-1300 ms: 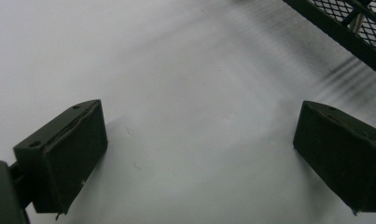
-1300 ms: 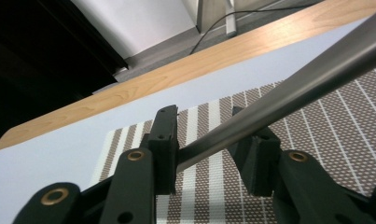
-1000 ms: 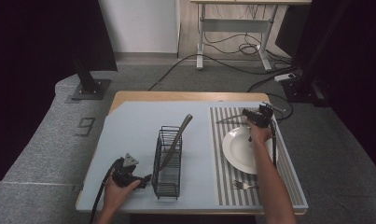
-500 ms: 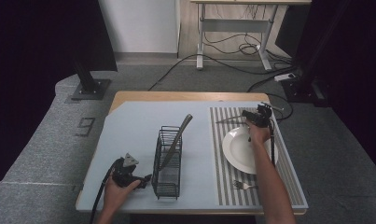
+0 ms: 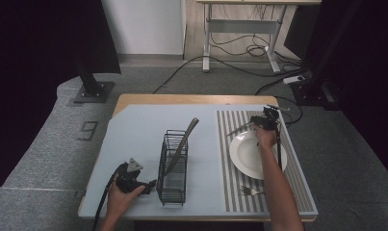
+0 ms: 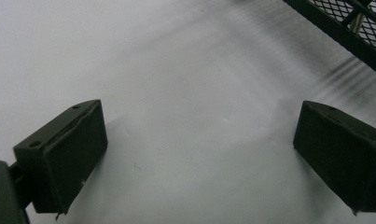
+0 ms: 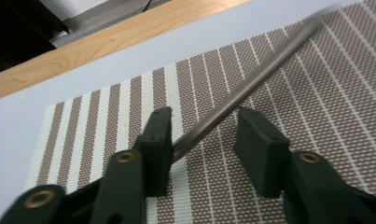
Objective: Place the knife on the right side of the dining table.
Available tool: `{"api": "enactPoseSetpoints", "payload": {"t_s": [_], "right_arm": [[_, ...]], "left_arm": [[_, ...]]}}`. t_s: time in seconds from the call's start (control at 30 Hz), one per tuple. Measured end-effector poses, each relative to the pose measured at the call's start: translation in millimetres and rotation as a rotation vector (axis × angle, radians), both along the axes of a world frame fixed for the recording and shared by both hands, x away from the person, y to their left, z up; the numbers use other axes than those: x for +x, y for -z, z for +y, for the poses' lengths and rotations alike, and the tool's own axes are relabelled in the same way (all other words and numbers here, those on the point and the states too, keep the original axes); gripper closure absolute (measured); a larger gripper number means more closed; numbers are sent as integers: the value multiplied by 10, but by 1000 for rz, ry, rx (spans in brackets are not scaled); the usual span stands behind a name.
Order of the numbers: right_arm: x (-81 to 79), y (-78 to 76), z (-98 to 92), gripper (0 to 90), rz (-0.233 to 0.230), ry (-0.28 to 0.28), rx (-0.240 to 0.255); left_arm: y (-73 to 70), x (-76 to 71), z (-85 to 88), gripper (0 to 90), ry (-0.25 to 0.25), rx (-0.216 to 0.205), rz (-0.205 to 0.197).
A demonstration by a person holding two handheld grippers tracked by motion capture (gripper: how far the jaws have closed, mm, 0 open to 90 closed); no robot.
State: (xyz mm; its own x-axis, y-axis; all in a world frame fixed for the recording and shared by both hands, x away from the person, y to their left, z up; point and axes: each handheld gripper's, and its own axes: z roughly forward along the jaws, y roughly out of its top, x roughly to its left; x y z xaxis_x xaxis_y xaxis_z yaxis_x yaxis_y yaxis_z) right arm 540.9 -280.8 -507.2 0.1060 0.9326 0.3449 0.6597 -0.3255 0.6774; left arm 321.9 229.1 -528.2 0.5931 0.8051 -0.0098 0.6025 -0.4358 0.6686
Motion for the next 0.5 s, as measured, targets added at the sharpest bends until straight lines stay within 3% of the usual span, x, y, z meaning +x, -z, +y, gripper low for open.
{"api": "enactPoseSetpoints", "payload": {"t_s": [0.07, 0.17, 0.27, 0.4, 0.5], "right_arm": [[-11, -18, 7, 559, 4, -2, -16], [-31, -44, -14, 540, 12, -6, 3], [-50, -101, -59, 533, -15, -14, -11], [-61, -194, -111, 523, -69, -40, -64], [10, -269, -132, 507, -34, -94, -125]], "left_arm": [[0, 0, 0, 24, 0, 0, 1], [0, 0, 0, 24, 0, 0, 0], [0, 0, -1, 24, 0, 1, 0], [0, 1, -1, 24, 0, 0, 0], [0, 1, 0, 23, 0, 0, 0]]}}
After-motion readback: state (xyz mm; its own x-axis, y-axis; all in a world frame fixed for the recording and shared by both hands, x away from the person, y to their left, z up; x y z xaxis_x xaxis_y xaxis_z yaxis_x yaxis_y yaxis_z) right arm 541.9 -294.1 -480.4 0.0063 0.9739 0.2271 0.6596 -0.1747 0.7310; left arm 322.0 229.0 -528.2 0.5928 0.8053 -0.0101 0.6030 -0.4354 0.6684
